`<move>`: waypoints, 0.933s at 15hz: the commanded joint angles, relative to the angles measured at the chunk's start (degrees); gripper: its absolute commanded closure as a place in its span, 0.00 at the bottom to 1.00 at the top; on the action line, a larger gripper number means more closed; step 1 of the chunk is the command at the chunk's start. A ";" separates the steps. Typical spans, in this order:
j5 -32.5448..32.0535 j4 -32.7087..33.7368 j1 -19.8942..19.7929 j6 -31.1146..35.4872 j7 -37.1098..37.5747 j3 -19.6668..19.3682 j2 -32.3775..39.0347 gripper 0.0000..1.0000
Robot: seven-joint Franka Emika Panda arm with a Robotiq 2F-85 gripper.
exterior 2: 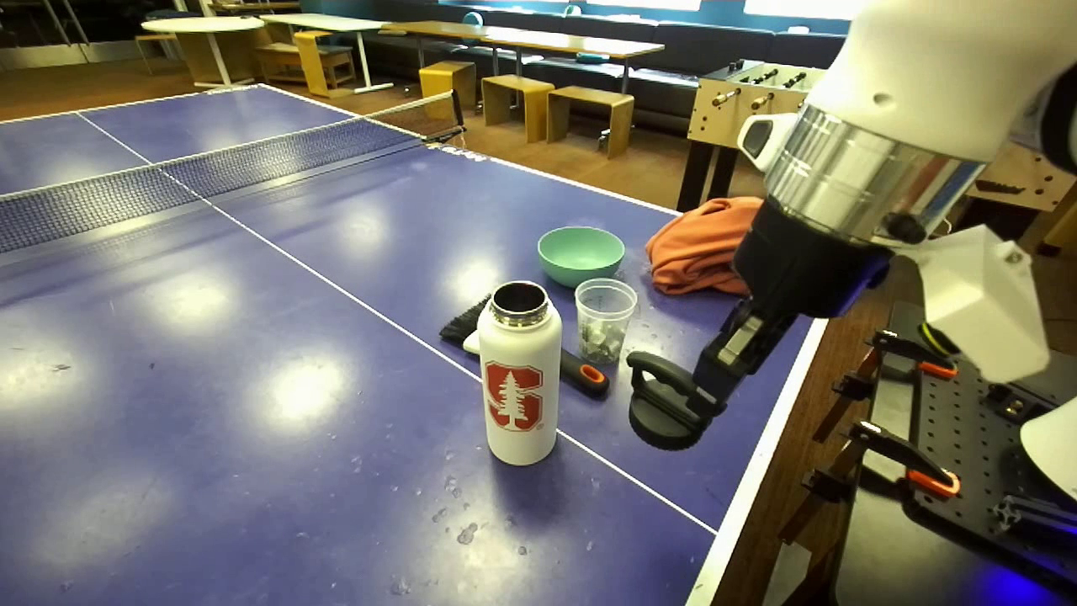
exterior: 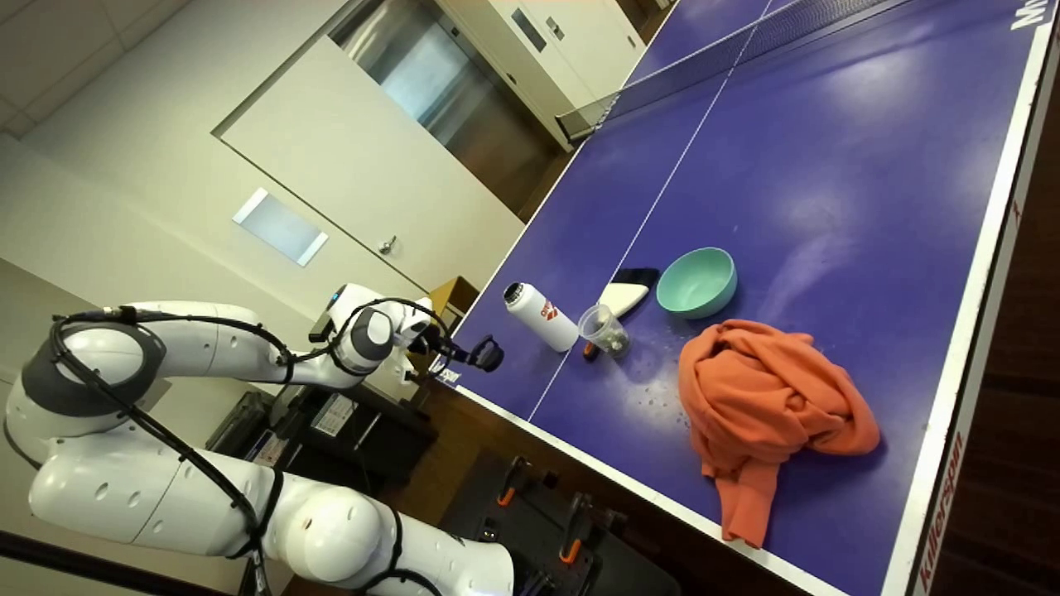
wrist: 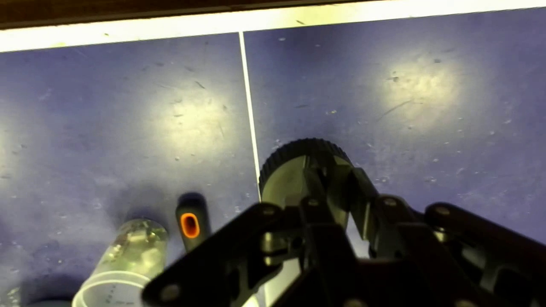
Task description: Remove the black lid from the white bottle
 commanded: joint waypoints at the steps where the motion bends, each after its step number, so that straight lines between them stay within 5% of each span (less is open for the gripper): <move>1: -6.44 -3.20 -3.21 4.13 6.88 0.44 2.41 0.94; 8: -19.15 -4.62 -6.79 12.42 21.77 -1.37 9.38 0.93; 14: -29.51 -1.98 -5.50 17.42 32.14 -8.15 16.13 0.93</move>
